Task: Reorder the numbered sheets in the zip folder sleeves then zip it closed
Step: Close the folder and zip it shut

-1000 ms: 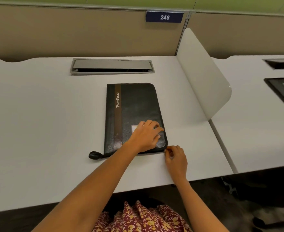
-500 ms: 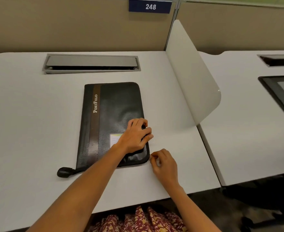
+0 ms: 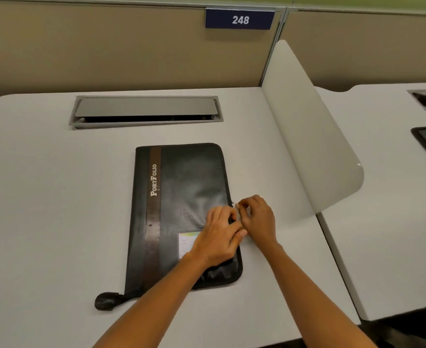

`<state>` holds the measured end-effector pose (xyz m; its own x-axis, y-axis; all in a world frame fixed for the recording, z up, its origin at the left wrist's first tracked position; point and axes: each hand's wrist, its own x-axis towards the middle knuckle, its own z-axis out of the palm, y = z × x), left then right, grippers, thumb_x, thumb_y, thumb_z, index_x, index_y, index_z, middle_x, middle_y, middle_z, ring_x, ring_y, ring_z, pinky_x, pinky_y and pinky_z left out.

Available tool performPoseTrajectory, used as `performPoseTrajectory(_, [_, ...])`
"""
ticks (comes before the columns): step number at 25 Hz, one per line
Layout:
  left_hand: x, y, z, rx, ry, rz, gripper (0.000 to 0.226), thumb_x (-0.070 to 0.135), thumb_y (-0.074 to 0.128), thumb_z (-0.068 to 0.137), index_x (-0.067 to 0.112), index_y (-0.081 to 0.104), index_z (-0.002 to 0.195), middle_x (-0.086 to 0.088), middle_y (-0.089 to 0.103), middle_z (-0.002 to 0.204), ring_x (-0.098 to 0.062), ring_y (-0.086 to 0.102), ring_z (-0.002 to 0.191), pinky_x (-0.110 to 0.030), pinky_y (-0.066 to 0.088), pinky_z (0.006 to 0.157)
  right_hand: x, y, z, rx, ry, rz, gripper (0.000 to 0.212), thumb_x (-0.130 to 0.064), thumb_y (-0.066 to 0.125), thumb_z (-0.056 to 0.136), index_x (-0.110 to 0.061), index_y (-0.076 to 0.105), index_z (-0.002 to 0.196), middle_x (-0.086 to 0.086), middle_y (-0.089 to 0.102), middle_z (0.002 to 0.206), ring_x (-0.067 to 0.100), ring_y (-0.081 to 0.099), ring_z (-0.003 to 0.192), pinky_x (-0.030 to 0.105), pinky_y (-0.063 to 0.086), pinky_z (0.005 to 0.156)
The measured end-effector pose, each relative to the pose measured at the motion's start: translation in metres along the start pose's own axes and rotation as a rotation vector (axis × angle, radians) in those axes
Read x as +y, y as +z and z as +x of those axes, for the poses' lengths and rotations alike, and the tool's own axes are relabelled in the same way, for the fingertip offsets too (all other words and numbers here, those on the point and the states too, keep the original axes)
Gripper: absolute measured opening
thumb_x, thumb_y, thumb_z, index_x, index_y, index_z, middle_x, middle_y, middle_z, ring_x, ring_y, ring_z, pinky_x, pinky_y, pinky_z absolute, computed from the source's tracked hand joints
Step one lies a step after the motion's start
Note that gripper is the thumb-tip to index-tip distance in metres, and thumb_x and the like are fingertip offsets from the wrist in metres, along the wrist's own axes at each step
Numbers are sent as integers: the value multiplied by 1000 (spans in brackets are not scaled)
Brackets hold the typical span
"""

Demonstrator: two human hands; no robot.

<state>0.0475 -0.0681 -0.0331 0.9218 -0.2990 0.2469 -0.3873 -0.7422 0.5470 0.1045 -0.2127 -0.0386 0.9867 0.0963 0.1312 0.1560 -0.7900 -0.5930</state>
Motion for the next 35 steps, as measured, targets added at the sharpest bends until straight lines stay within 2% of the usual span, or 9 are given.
performPoseTrajectory(3, [0,0,0,-36,-32,-48,28,33,40,98,17,62,90,0,47,113,-14,39,108,-38,38,97,-7,10,50,-32,-1,-28,14,-22,63,92,-11,70,93,2,64,90,11,55,78,12,37,64])
performPoseTrajectory(6, [-26,-9,19,26,-85,14,21,28,44,96,21,60,107,0,49,122,-16,43,116,-42,35,103,-9,16,74,-50,-1,-34,12,-22,65,91,-12,70,91,1,63,89,9,53,74,13,36,62])
performPoseTrajectory(9, [-78,-28,65,110,-228,157,34,26,46,96,17,54,127,-3,47,138,-20,41,131,-49,27,114,-7,18,70,-21,-3,-48,10,-23,67,89,-14,70,90,-1,62,86,7,51,71,16,39,60])
performPoseTrajectory(13, [-131,-53,123,78,-301,257,48,31,43,99,10,43,142,-9,40,149,-24,30,142,-50,16,117,-12,22,63,6,8,-49,7,-21,67,88,-14,69,92,-3,61,87,7,52,72,15,41,58])
performPoseTrajectory(19, [-155,-53,140,145,-285,144,44,39,51,95,12,54,130,-8,55,123,-25,44,117,-47,27,111,-7,22,73,70,-64,-109,8,-23,71,86,-16,67,83,-6,60,80,7,51,70,21,44,52])
performPoseTrajectory(25, [-159,-52,137,202,-259,60,42,39,54,92,13,55,126,-5,54,121,-22,45,114,-41,34,104,-14,36,153,88,-149,-150,9,-21,69,87,-12,70,87,0,62,85,9,50,71,21,39,55])
performPoseTrajectory(30, [-163,-48,136,234,-237,71,45,39,51,92,11,56,125,-7,55,120,-23,45,113,-43,35,105,-23,45,215,-71,-325,-223,12,-18,65,89,-11,69,97,10,60,99,21,58,81,31,50,59])
performPoseTrajectory(33, [-163,-46,137,224,-236,80,42,36,55,92,9,57,124,-7,55,120,-24,46,114,-46,34,107,-32,46,240,-242,-394,-191,12,-19,64,90,-13,70,98,8,63,91,22,60,79,34,51,65])
performPoseTrajectory(35, [-163,-46,138,203,-250,89,42,35,55,92,9,56,125,-7,55,121,-25,46,114,-47,33,108,-46,44,257,-431,-298,-115,9,-18,66,88,-15,72,95,2,67,84,19,63,75,32,52,71])
